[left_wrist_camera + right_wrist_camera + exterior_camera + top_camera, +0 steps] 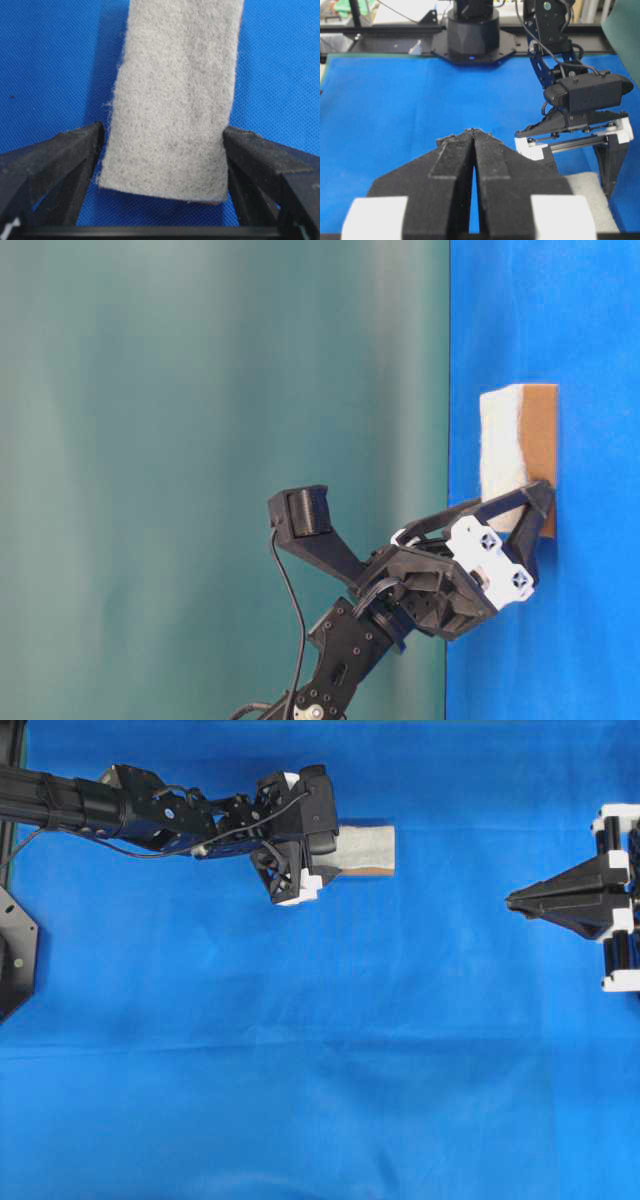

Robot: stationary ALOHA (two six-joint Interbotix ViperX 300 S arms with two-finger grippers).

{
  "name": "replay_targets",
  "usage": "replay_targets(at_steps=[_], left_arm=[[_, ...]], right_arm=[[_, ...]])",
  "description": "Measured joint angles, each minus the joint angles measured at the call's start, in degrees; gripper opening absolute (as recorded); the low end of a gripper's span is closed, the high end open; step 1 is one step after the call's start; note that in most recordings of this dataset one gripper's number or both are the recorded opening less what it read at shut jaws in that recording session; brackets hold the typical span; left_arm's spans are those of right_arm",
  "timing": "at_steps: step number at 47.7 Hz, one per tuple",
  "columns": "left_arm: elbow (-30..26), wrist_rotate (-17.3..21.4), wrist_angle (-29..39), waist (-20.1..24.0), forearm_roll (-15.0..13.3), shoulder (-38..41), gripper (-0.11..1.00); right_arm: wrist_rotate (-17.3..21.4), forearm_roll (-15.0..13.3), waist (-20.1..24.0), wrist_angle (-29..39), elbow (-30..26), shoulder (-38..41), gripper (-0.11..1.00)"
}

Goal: Hand over the sponge with the left arm and wipe it with the right arm.
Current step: 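Reach the left gripper to the sponge and close on its left end, then lift the sponge with the left gripper and hold it toward center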

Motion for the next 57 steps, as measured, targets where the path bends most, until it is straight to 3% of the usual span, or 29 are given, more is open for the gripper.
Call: replay_targets(at_steps=[6,9,17,20,26,44,57], left_arm=[[0.0,-0.35,0.26,0.0,0.0,0.0,0.93],[-0.18,-0.79,0.97,0.0,0.0,0.0,0.87],[-0.26,-2.99,3.69,-0.26,0.0,-0.7,0.47],[-0.18,-2.81,4.92,-0.53,0.0,-1.58,0.39],[0.0,-2.72,7.38,-1.14,0.0,-4.39,0.37],[1.41,-8.79,17.14,-7.38,-0.18,-18.54,0.37],[1.93,-17.67,18.72,-14.15,-0.35,-22.41,0.37]], right_arm=[[0.0,0.09,0.0,0.0,0.0,0.09,-0.01],[0.0,0.0,0.0,0.0,0.0,0.09,-0.01],[0.0,0.09,0.0,0.0,0.0,0.09,-0.01],[0.0,0.0,0.0,0.0,0.0,0.18,-0.01],[0.0,0.09,0.0,0.0,0.0,0.53,-0.01],[0.0,0.09,-0.26,0.0,-0.97,3.6,-0.01],[0.0,0.09,-1.14,0.0,-2.46,6.94,0.0]])
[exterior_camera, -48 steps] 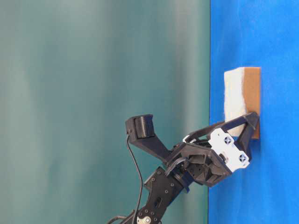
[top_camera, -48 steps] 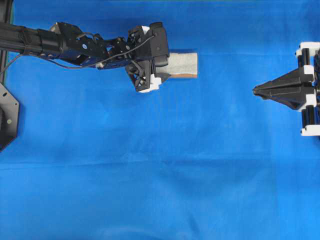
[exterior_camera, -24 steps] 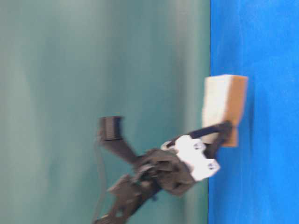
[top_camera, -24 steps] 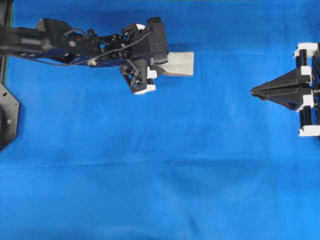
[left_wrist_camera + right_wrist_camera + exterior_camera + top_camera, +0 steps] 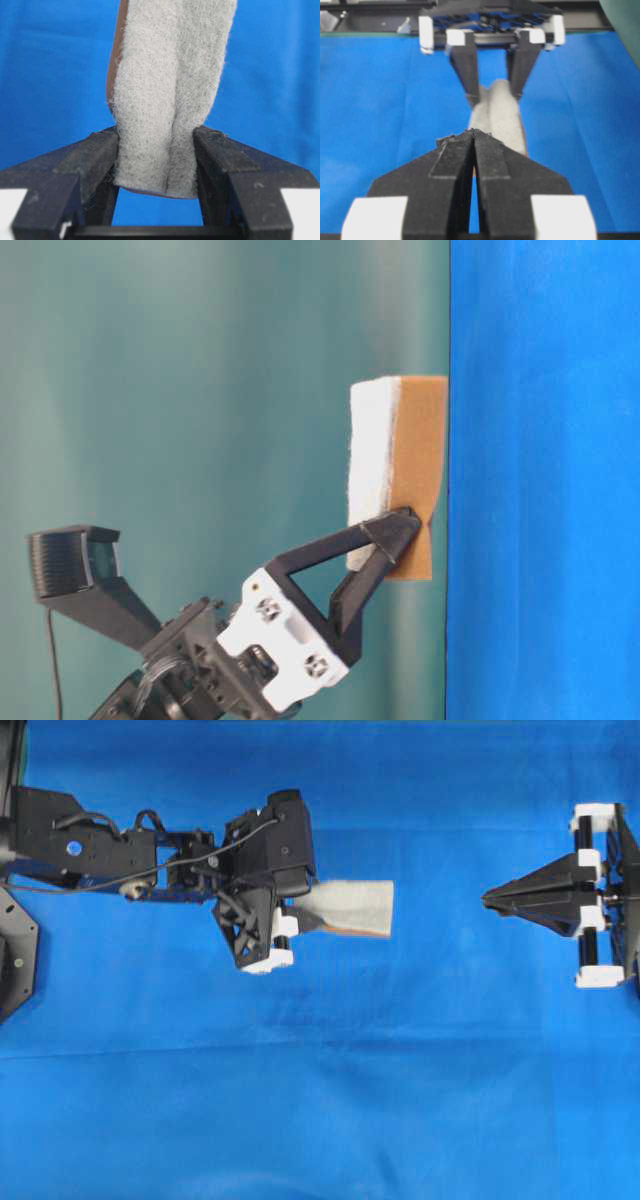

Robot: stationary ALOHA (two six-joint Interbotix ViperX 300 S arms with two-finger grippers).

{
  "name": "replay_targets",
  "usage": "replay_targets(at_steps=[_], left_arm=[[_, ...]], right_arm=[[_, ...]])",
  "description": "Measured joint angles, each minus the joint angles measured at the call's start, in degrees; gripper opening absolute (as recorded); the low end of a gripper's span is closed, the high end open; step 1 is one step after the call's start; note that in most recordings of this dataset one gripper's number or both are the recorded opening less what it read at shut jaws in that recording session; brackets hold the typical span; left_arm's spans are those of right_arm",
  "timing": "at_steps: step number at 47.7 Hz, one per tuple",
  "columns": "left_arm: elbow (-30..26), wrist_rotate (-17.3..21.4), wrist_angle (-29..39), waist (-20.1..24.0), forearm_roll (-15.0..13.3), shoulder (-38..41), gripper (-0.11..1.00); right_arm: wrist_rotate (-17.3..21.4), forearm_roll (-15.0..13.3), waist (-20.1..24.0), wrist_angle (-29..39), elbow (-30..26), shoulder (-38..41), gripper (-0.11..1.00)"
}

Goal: Hand over the sponge with the left arm and wipe it with the right arm.
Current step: 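Lift the sponge with the left gripper and hold it toward center, then move the open right gripper to the sponge's right end and close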

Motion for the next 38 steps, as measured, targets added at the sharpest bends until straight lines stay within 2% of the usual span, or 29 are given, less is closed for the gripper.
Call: replay_targets(at_steps=[8,17,21,38], left_arm=[[0.0,-2.46,0.0,-0.44,0.09,-0.09,0.37],[0.0,-2.64,0.09,-0.44,0.09,-0.09,0.37],[0.09,-2.55,0.09,-0.53,0.09,-0.09,0.37],[0.18,-2.37,0.18,-0.53,0.09,-0.09,0.37]], right_arm=[[0.0,-0.09,0.0,0.0,-1.49,3.16,0.03],[0.09,-0.09,0.0,0.0,-3.6,7.29,0.59],[0.0,0.0,0.0,0.0,-4.48,9.23,0.72],[-0.09,0.0,0.0,0.35,-9.84,17.84,0.74]])
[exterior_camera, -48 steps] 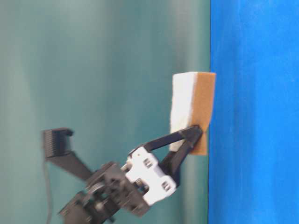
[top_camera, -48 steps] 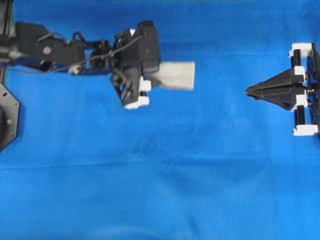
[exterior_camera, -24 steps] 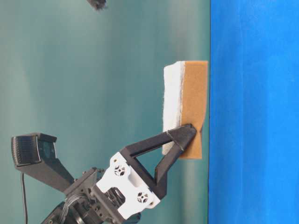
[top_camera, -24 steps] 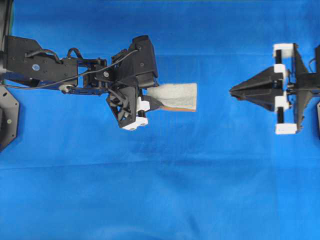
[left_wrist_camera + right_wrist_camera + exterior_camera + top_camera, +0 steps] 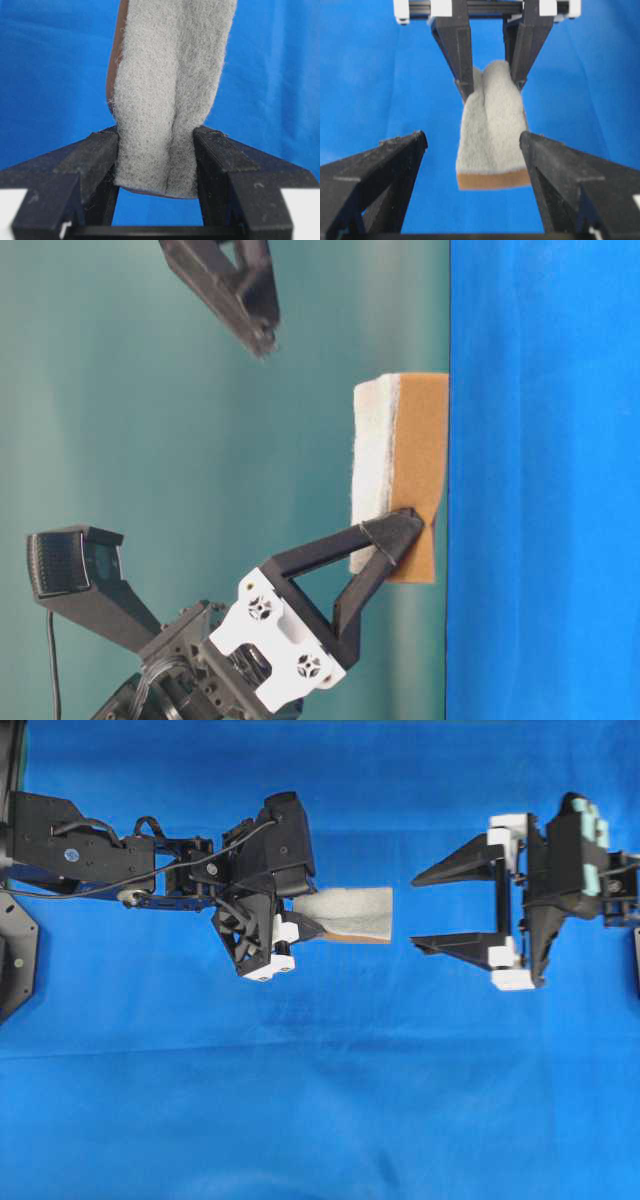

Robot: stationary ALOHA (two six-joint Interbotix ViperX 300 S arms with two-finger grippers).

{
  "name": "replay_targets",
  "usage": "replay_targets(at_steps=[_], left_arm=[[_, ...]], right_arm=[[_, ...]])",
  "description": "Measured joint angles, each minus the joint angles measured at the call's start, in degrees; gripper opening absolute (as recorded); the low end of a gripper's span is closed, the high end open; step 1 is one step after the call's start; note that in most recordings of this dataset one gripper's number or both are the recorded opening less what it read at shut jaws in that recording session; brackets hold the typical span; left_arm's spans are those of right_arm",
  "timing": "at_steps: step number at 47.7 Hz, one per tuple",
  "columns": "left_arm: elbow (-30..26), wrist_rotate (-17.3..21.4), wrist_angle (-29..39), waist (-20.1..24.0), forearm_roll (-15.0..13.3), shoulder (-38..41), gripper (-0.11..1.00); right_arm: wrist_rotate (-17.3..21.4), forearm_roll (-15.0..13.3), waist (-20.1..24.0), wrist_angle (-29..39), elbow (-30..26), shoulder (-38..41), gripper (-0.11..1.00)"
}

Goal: Hand over the sponge with the left arm and wipe it with the right arm.
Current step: 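Move the open right gripper to the sponge's right end and close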

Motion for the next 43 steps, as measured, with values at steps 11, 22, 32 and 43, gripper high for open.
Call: replay_targets(at_steps=[11,22,32,43], left_arm=[[0.0,0.09,-0.09,-0.09,-0.09,0.0,0.37],[0.09,0.35,-0.09,-0.18,-0.09,0.0,0.37],[0.18,0.35,0.0,-0.18,-0.09,0.09,0.36],[0.44,0.35,-0.09,-0.18,-0.09,0.09,0.3]], right_arm=[[-0.26,0.0,-0.97,2.72,-4.92,6.68,0.74],[-0.35,-0.53,-1.41,7.29,-9.84,13.18,0.74],[-0.35,-0.62,-2.2,9.14,-12.48,18.28,0.74],[-0.35,-0.53,-2.37,9.32,-12.92,19.51,0.74]])
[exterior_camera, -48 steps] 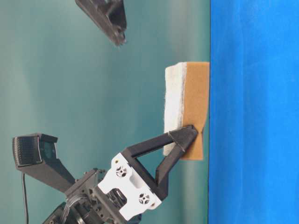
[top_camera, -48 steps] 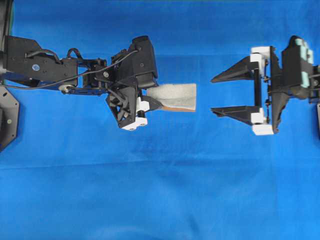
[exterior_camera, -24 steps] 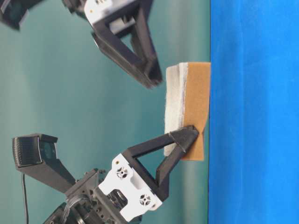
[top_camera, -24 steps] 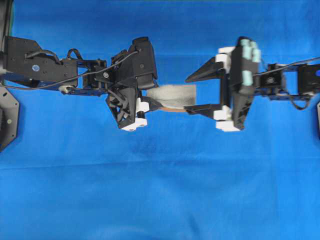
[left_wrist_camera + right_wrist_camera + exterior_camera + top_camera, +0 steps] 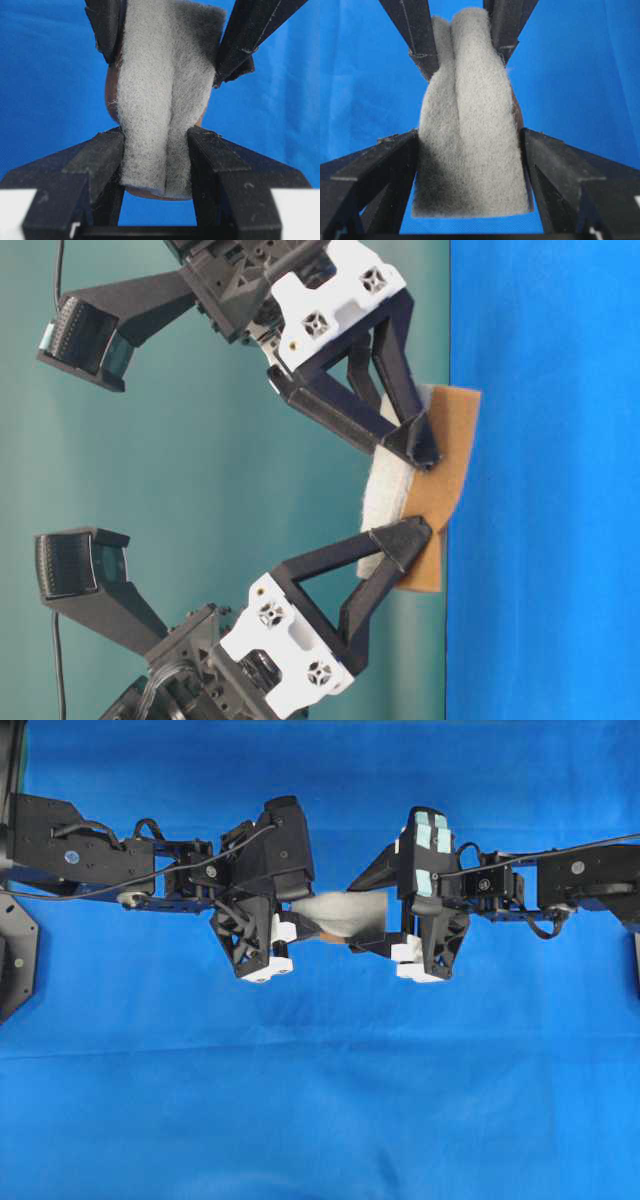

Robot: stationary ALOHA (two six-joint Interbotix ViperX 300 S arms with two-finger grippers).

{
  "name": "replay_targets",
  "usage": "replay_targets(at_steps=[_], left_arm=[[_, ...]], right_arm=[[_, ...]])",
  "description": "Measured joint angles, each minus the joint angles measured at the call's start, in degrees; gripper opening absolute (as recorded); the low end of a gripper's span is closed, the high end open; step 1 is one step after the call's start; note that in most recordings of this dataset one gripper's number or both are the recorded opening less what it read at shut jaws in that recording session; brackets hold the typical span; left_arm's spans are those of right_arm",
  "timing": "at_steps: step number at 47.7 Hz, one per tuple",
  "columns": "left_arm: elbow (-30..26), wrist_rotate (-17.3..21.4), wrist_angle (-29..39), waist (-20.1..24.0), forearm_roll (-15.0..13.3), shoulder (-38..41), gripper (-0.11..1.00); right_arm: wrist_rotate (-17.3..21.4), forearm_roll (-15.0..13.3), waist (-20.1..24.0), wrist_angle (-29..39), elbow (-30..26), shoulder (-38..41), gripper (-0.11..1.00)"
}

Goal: Hand over the sponge with the left arm and wipe it with the right arm.
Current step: 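Move the open right gripper to the sponge's right end and close, then open the left gripper and pull it back, leaving sponge in right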

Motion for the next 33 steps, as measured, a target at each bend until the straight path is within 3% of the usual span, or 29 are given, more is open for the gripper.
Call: replay_targets(at_steps=[7,10,19,23,26,33], left_arm=[[0.0,0.0,0.09,0.0,0.09,0.0,0.3],[0.0,0.0,0.0,0.0,0.0,-0.09,0.3],[0.0,0.18,-0.53,-0.35,0.0,-0.09,0.26],[0.0,0.09,-0.62,-0.35,0.0,-0.09,0.26],[0.0,0.09,-0.62,-0.44,0.09,0.0,0.35],[0.53,0.09,-0.88,-0.53,0.09,-1.05,0.7]], right_arm=[[0.0,-0.35,0.09,-0.09,0.0,0.0,0.69],[-0.18,-0.7,0.0,0.0,0.0,0.09,0.6],[-0.35,-1.58,0.0,1.14,0.0,0.0,0.14],[-0.35,-1.67,0.0,1.49,0.0,0.0,0.14],[-0.35,-1.67,0.0,1.58,-0.09,0.0,0.14],[-0.35,-1.67,0.0,1.76,0.18,-0.53,0.14]])
